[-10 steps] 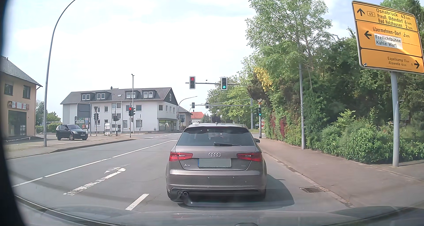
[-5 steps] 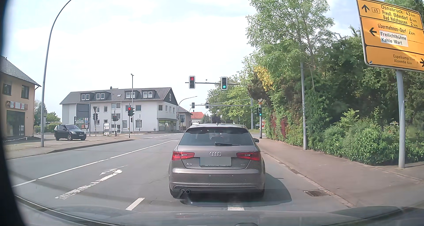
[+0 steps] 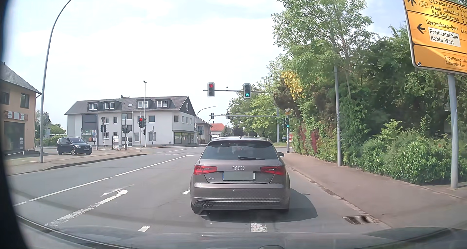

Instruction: Follow the waypoints while adhering to traffic rules and regulations

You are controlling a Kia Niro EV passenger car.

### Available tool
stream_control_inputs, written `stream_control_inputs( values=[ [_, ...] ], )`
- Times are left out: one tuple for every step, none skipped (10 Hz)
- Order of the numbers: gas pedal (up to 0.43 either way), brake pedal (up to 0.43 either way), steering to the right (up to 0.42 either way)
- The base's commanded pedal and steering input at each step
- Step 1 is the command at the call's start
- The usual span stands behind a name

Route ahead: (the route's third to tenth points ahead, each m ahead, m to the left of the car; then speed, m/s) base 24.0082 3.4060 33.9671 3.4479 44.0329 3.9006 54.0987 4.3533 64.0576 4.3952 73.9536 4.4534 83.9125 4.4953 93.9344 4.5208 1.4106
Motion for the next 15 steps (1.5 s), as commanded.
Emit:
stream_control_inputs(
  values=[
    [0.169, 0.0, -0.005],
    [0.177, 0.0, -0.005],
    [0.177, 0.0, -0.004],
    [0.189, 0.0, -0.005],
    [0.209, 0.0, -0.005],
    [0.209, 0.0, -0.005],
    [0.22, 0.0, -0.005],
    [0.22, 0.0, -0.004],
    [0.22, 0.0, -0.004],
    [0.228, 0.0, -0.005],
    [0.228, 0.0, -0.005],
    [0.24, 0.0, -0.005],
    [0.24, 0.0, -0.004],
    [0.24, 0.0, -0.005],
    [0.24, 0.0, -0.005]
  ],
)
